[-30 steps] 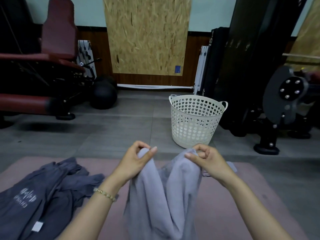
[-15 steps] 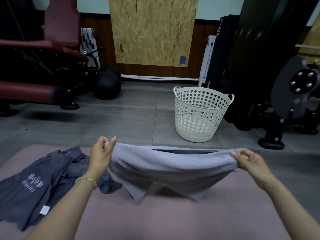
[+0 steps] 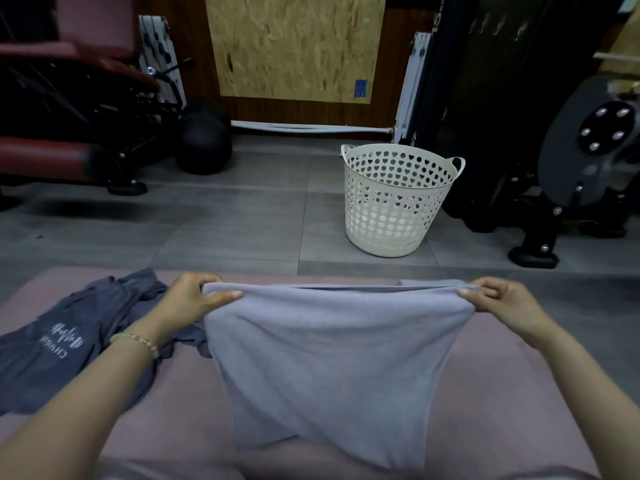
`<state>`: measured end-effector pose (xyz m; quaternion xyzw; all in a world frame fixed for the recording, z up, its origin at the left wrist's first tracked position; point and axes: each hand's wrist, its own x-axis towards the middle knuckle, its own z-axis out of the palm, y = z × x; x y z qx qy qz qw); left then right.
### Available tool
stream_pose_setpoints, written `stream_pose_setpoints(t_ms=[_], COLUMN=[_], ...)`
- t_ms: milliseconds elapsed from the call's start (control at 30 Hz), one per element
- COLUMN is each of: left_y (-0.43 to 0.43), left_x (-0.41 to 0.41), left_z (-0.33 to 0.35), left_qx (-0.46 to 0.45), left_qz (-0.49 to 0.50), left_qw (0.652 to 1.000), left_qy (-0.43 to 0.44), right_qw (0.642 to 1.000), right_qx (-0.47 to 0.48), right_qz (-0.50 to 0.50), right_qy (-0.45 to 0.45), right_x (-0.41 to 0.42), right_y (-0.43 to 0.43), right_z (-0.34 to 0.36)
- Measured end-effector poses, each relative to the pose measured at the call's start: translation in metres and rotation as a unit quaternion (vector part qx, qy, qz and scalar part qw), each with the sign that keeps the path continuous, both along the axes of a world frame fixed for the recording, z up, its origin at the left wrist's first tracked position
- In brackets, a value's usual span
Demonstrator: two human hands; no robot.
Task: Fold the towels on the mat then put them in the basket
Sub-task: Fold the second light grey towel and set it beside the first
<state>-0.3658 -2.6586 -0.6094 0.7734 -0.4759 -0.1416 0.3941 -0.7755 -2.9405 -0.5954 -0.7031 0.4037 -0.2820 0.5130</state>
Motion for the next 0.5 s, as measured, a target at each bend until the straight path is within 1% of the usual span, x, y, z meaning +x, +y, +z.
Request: stream_pose_setpoints(t_ms=[100,200,233,267,333,367,400,433,500], left_y=[0.001,-0.003,-0.005,-0.009,-0.017,-0.021,-0.024,-0.026,-0.027], left_x=[-0.002,-0.006,-0.007,-0.008,-0.009,-0.010,-0.008,-0.007,-0.002], left_z=[0.002,0.000,0.001,0.003,0.006,0.008,0.009,0.009,0.008], left_qx=[-0.058,-0.095,-0.106,-0.118,-0.147,-0.162,-0.174,-0.181,-0.170], left_qz=[0.086,0.117,0.126,0.133,0.152,0.164,0.176,0.188,0.201], left_qw=[0.987,0.947,0.934,0.923,0.912,0.908,0.901,0.897,0.896], left_qy=[0.123,0.283,0.318,0.341,0.350,0.351,0.355,0.356,0.358], right_qw=[0.999,0.991,0.990,0.992,0.989,0.984,0.981,0.981,0.985], right_qx=[0.016,0.092,0.096,0.077,0.005,-0.029,-0.043,-0.031,0.053], right_qz=[0.006,0.032,0.020,-0.012,-0.104,-0.136,-0.154,-0.149,-0.097], right_qy=[-0.036,-0.092,-0.103,-0.104,-0.110,-0.111,-0.114,-0.121,-0.132], right_x=[0.007,0.016,0.022,0.028,0.041,0.047,0.051,0.054,0.053], right_y=[0.003,0.006,0.008,0.010,0.012,0.010,0.010,0.007,0.006], right_z=[0.005,0.004,0.003,0.001,0.004,0.006,0.010,0.012,0.014])
